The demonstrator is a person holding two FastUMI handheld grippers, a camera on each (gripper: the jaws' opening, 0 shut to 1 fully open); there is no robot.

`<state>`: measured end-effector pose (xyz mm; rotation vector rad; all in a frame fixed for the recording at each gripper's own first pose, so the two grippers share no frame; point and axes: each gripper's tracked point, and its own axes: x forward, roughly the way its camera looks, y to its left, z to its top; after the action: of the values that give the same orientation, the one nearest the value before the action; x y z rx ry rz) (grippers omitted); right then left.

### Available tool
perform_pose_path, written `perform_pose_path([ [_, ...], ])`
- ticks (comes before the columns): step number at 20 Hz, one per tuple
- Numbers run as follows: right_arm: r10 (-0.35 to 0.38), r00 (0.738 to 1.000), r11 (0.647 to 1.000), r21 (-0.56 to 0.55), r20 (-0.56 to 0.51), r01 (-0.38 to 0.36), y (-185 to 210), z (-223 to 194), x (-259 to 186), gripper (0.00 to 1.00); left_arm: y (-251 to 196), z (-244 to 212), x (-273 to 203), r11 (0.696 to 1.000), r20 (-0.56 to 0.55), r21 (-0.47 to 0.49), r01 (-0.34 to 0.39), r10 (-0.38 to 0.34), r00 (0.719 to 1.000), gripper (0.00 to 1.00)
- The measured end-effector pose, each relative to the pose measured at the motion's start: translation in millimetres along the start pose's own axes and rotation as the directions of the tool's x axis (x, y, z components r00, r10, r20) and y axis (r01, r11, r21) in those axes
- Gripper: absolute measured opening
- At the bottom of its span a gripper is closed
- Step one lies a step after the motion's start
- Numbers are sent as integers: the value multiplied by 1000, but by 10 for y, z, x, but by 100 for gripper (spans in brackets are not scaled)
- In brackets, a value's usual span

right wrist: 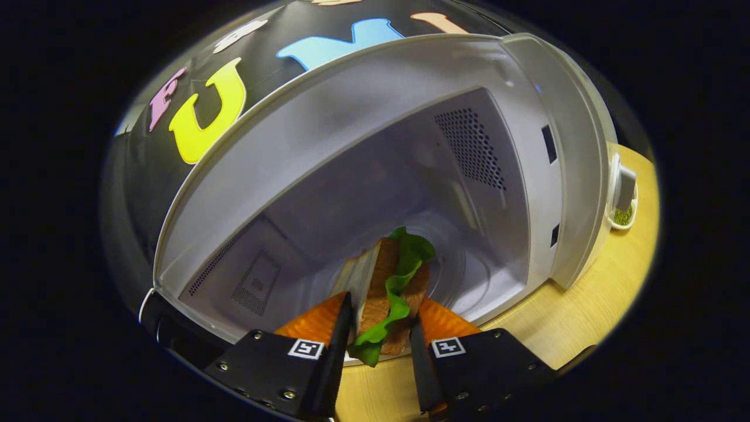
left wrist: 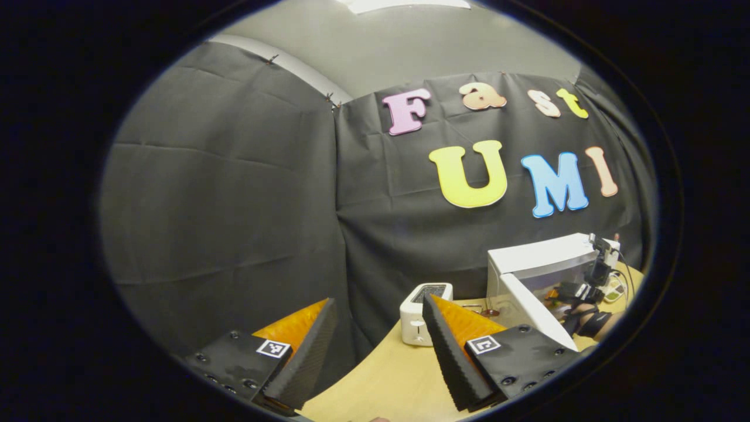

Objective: Open the microwave oven with the left hand, put the food in, and close the microwave oven.

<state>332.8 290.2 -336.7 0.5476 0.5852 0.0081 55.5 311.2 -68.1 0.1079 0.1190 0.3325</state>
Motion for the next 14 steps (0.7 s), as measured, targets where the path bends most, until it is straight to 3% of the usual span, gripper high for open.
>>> perform_pose_path([
  [1,-42,999,997,-59,20,43,-75,53,-22,60,-3,-30,0,1000,-6,1,0,0,1000,94],
  [2,-60,998,993,-104,30,63,-100,42,16,73,-1,-33,3,1000,-8,3,-1,1,1000,98],
  [5,-75,996,981,-177,55,84,-123,123,-54,97,-5,-41,-4,1000,-2,-1,1,-1,1000,94],
  [9,-84,984,948,-291,160,128,-162,403,-223,98,-102,-72,6,1000,-3,-22,15,-15,1000,94],
  [10,-73,984,946,-301,164,121,-146,442,-273,98,-135,-71,2,999,-2,-24,21,-21,1000,89],
  [11,-58,986,946,-307,158,105,-126,450,-340,98,-183,-75,-10,999,1,-26,29,-29,1000,94],
  [12,-43,988,944,-316,151,90,-97,470,-435,98,-232,-78,-12,999,5,-30,38,-38,999,89],
  [14,-6,987,934,-352,160,63,-42,529,-680,98,-306,-99,-31,998,9,-42,49,-48,999,94],
])
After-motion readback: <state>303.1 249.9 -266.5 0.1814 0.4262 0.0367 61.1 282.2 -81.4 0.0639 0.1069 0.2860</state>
